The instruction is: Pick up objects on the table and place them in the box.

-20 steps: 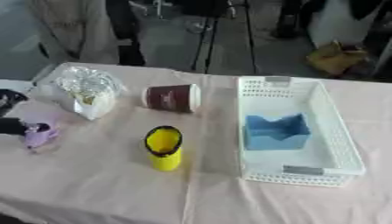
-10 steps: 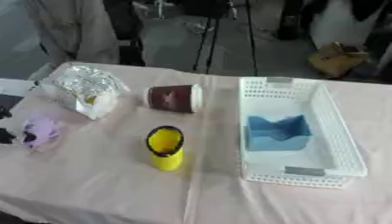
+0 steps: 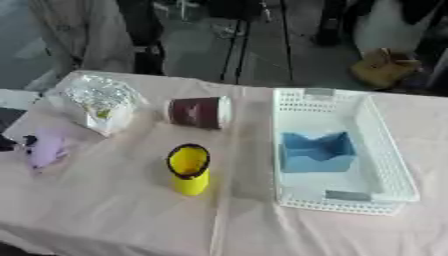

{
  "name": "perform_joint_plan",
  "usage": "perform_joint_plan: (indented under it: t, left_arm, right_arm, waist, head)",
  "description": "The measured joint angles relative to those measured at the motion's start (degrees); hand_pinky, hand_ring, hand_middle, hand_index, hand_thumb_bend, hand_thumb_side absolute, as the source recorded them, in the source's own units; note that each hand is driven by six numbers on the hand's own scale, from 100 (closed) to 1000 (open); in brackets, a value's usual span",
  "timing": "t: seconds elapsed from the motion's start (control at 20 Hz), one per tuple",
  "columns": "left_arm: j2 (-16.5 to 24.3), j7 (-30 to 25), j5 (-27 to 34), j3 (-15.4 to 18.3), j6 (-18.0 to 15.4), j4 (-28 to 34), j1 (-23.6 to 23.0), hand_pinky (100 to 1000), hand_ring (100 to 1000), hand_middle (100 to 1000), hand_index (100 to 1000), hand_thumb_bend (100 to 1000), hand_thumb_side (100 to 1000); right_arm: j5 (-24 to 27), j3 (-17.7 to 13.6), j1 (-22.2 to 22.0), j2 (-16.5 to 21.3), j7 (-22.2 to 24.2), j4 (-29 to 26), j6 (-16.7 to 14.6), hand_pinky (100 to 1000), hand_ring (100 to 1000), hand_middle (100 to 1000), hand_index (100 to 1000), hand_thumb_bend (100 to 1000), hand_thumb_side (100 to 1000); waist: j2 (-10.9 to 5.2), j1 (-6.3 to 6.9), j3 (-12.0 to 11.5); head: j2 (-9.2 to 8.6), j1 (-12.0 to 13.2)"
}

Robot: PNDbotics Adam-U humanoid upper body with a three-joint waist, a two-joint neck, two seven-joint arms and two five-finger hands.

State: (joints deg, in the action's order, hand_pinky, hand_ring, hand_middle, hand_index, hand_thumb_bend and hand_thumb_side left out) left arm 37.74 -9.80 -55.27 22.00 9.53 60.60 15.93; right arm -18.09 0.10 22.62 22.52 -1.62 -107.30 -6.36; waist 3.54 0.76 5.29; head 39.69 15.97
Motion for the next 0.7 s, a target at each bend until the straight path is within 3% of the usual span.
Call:
perform_joint_plan:
  t: [0.45,0.65,0.7]
  left_arm:
    - [-0.2,8.2,8.2,-3.6,-4.0,-9.3,2.3,551,689,754,839,794,584]
    - [-0.1,9.4,9.6,-5.0,-5.1,-11.7,2.5,554,687,754,849,814,541]
    - [-0.1,9.3,9.6,-5.2,-5.3,-12.0,2.6,525,666,738,848,800,464]
  right_arm:
    - [0.1,0.2,0.0,0.0,0.2,0.0,-0.1,588,646,798,884,100,467]
    - [0.1,0.3,0.0,0.0,0.3,0.0,-0.2,588,646,798,884,100,468]
    - [0.1,0.3,0.0,0.0,0.3,0.0,-0.2,588,646,798,884,100,469]
  waist:
    - [0.23,-0.18,0.7]
    - [0.23,-0.17,0.7]
    - [0.23,-0.17,0.7]
  head:
    - [-0.02,0.5]
    - [-0.04,0.5]
    - [-0.04,0.5]
